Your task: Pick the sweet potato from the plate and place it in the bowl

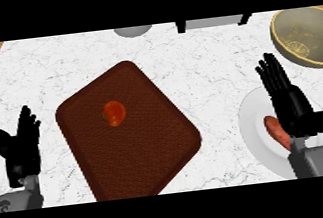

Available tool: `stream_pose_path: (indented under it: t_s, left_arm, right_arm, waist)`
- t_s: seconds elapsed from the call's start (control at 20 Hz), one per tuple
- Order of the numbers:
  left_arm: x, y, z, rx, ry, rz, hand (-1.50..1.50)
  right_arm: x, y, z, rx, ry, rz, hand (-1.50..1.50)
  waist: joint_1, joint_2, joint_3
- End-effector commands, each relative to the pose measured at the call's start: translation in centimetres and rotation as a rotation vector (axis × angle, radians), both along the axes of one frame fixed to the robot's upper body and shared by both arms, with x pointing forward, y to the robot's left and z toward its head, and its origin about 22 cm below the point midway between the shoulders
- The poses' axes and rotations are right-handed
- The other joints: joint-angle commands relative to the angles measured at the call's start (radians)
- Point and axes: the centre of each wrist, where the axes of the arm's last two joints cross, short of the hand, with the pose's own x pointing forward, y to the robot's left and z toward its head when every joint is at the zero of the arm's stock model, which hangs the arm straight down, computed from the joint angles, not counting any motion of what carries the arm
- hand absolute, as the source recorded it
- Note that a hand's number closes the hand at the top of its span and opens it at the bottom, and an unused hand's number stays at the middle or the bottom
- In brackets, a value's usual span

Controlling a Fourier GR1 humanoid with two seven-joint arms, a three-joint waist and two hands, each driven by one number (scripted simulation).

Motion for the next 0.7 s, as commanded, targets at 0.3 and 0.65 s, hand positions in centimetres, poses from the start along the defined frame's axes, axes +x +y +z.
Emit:
stream_pose_path:
  t_s: [0.3,0.65]
  left_arm:
    - [2.1,-8.2,3.8,-0.005,-0.191,-0.576,0.0]
    - [1.2,-10.3,4.2,-0.032,-0.199,-0.796,0.0]
  right_arm:
    - [-0.4,-10.5,7.1,-0.67,-0.035,0.079,1.5]
    - [-2.9,-12.8,-0.9,-0.44,0.055,0.21,-1.5]
  waist:
    - [-0.055,0.003,-0.028]
    - [0.023,0.014,-0.006]
